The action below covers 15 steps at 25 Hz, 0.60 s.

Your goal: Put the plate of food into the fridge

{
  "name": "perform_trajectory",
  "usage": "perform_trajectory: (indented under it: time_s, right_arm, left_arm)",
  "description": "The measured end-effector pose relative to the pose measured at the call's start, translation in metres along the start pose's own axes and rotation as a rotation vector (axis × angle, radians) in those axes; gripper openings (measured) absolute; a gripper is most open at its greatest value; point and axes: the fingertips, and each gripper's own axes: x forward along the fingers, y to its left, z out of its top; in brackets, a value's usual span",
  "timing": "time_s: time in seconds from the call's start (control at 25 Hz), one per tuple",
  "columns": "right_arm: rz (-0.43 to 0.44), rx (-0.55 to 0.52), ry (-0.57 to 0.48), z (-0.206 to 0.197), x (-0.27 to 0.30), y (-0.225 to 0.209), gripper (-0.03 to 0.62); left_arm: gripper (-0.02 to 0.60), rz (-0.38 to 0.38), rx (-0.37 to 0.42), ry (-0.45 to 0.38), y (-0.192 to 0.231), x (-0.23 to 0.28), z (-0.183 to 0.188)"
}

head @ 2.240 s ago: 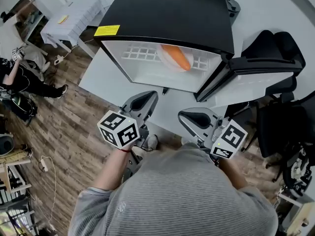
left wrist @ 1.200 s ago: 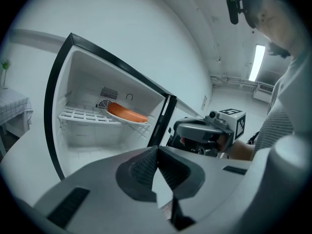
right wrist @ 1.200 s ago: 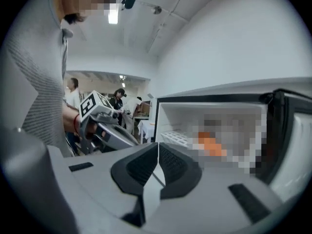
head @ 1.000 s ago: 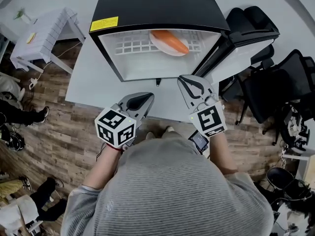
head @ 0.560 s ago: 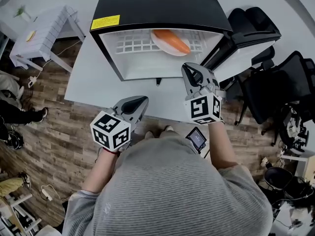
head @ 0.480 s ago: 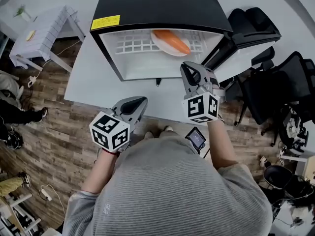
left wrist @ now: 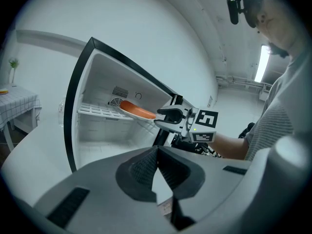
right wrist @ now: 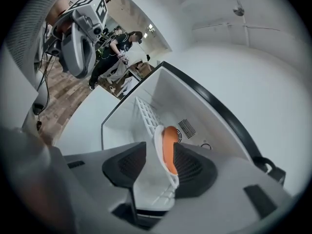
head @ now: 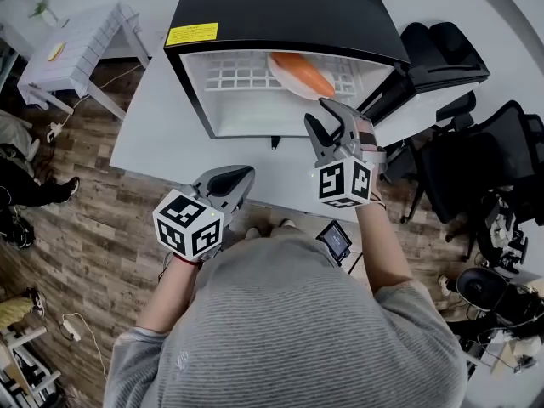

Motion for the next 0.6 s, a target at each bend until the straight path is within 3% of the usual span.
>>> perform_trajectory:
  time_s: [0.44,0.6]
  right_arm:
    - [-0.004,-0.105,0.083,-0.006,0.03,0.005,0.163]
    - [-0.021,-0.127,0.113,-0.009,0.036,0.003,0.11]
  left_arm:
    - [0.011,0.014,-0.017,0.005,0.007,-0.002,-0.003]
    - [0.011,0.026,-0.025,0.003,0.011,-0.006,-0.004]
